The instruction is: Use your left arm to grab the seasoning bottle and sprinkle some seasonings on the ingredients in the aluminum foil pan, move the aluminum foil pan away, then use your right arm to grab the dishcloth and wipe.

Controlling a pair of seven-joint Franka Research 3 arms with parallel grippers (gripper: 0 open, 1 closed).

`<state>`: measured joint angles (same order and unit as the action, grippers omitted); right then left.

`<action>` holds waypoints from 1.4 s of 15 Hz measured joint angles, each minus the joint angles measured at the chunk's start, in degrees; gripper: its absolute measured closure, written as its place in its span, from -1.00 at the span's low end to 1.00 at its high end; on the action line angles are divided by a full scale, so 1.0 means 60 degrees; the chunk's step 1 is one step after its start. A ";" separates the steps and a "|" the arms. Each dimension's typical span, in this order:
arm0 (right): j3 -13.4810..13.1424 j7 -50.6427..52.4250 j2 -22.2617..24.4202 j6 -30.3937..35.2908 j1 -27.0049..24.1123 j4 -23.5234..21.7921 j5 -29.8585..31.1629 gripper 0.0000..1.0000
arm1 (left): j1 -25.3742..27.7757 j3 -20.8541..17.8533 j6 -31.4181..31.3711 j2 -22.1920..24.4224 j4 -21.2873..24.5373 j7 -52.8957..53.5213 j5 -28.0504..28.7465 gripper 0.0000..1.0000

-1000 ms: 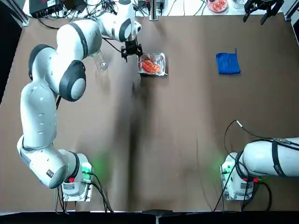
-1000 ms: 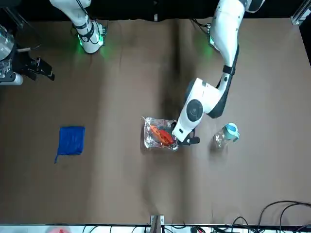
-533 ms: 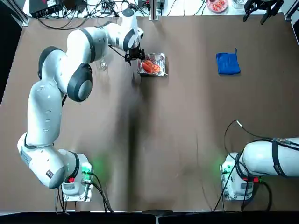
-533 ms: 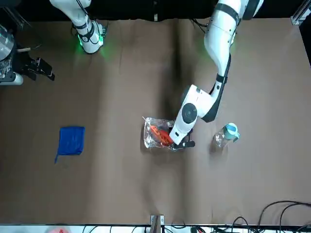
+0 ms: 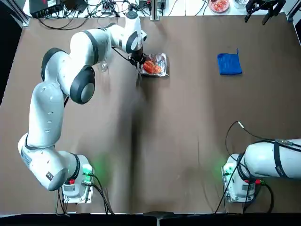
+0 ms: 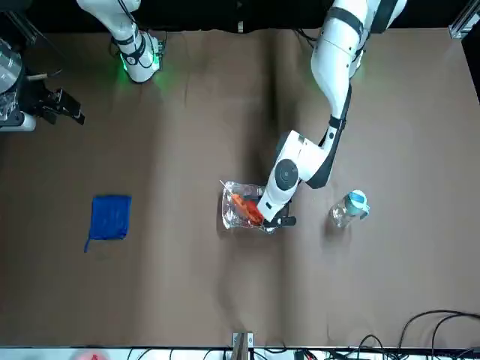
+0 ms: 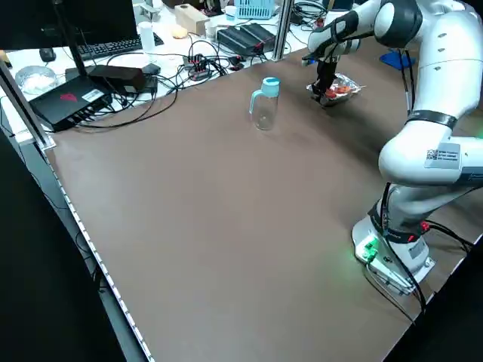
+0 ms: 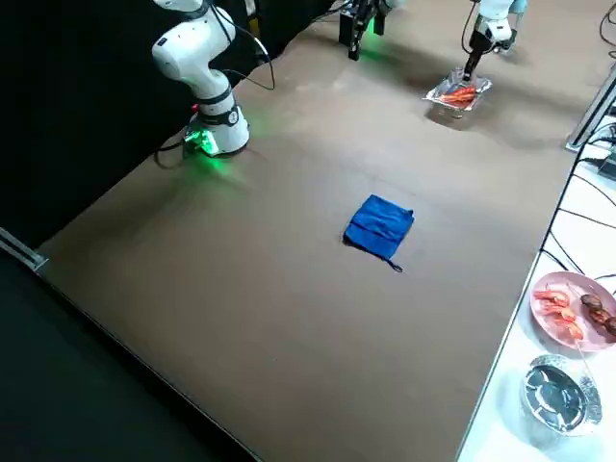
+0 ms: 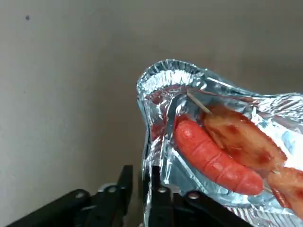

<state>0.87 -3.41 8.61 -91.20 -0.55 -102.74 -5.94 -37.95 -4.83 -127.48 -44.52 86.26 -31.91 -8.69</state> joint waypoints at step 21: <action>0.0013 0.0000 0.0000 0.0001 0.0018 0.0000 -0.0001 -1.00 | 0.0411 0.0960 0.1033 0.1421 0.0425 0.0300 -0.0009 0.96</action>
<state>0.95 -3.41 8.61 -91.20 -0.44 -102.74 -5.94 -35.49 0.93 -121.28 -35.99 88.81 -30.12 -8.75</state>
